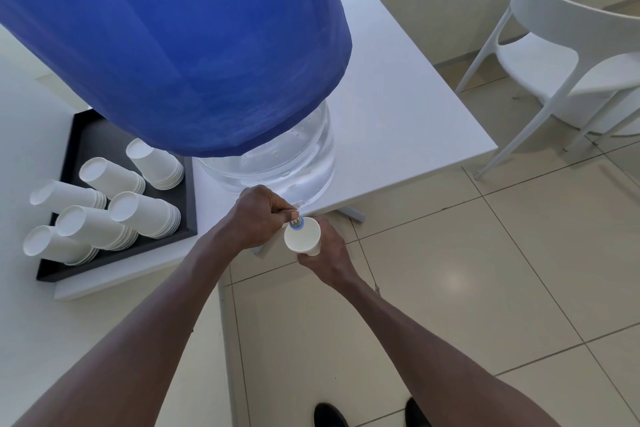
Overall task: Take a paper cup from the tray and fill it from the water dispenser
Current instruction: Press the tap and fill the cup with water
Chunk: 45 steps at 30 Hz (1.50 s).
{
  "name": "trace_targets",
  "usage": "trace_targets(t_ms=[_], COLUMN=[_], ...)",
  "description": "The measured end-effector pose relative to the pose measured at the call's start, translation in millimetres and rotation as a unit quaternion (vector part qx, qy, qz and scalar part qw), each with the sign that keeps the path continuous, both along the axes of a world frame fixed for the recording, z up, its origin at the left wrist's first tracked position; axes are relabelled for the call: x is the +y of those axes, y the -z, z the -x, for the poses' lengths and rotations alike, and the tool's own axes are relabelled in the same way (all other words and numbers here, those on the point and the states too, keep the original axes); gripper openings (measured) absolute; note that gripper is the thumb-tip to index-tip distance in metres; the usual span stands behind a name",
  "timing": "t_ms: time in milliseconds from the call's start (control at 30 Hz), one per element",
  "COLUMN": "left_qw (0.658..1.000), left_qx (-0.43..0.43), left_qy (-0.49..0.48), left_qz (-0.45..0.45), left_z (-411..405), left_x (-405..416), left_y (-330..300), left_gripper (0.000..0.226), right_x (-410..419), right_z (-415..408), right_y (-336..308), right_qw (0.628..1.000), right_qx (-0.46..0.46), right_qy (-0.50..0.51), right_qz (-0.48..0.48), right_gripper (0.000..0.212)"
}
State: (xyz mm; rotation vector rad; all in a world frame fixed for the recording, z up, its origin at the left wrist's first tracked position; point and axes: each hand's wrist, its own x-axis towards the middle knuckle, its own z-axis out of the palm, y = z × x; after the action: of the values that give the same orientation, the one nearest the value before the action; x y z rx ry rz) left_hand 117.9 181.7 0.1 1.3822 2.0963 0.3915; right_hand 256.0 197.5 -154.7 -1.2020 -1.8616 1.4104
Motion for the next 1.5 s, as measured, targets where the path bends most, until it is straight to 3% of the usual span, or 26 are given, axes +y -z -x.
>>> trace_targets(t_ms=[1033,1367,1500], left_qw=[1.0,0.996,0.986], left_qx=[-0.005,0.059,0.115], left_qy=[0.0,0.028,0.073], left_qz=[-0.009,-0.058,-0.098], left_z=[-1,-11,-14], left_x=[1,-11,-22], left_y=[2,3,13], left_gripper=[0.015,0.015,0.029], right_x=[3,3,4], right_z=[-2,-1,0], right_y=[-3,-5,-8], right_qw=[1.0,1.0,1.0], right_qx=[0.008,0.01,0.014], right_qy=[0.002,-0.004,-0.01], right_qz=[0.003,-0.005,-0.003], right_gripper=[0.06,0.061,0.06])
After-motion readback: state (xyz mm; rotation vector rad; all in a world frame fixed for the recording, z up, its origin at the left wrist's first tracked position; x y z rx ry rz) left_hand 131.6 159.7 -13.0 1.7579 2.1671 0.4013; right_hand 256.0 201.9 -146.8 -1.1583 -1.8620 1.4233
